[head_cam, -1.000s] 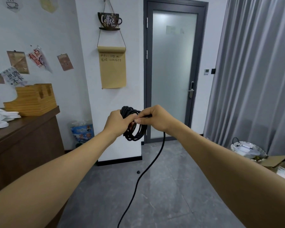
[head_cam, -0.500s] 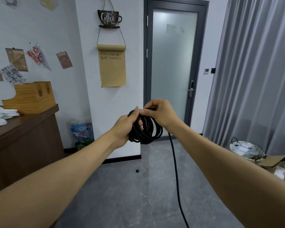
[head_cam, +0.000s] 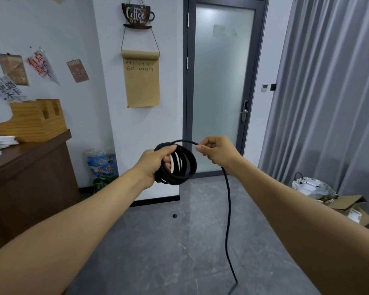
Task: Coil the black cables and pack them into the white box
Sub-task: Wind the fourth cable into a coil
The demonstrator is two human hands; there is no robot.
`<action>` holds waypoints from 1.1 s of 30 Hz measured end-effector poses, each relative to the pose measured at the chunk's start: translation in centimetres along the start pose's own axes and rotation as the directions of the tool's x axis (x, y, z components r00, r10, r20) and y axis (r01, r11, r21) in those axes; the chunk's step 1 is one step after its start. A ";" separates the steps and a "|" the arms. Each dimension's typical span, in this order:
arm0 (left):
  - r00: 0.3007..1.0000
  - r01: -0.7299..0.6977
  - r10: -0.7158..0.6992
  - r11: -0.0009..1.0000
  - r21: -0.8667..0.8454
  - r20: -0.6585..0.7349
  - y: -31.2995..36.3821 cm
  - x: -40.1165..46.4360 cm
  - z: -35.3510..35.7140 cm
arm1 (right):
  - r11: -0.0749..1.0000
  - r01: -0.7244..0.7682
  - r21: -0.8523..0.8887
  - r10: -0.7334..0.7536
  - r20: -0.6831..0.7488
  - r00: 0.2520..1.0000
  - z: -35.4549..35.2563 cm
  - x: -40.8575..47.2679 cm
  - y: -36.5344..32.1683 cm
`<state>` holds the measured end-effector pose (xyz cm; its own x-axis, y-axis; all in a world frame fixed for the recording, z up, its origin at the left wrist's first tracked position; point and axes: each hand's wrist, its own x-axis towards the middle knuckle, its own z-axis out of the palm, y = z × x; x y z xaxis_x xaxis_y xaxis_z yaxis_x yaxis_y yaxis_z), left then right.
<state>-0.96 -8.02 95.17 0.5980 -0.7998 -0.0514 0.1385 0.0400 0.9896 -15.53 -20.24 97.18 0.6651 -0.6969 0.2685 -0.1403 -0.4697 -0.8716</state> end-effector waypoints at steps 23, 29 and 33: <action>0.763 -0.132 0.574 0.588 0.798 -0.296 1.1 1.2 -2.5 | 0.624 0.369 -0.688 -0.173 0.339 0.925 3.9 0.1 -3.3; 0.858 -0.317 0.494 0.725 0.611 -0.141 0.6 -0.5 -0.5 | 0.879 0.367 -0.304 -0.280 0.293 0.914 3.4 -0.1 -4.4; 0.960 -0.255 0.277 0.927 0.276 -0.044 0.5 -1.9 1.0 | 0.953 0.288 -0.091 -0.275 0.126 0.953 3.0 -0.2 -3.9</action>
<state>-2.82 -7.05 95.93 0.6468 -0.7306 0.2189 -0.2420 0.0755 0.9673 -12.96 -16.63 99.27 0.7651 -0.4663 0.4440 -0.0090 -0.6973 -0.7167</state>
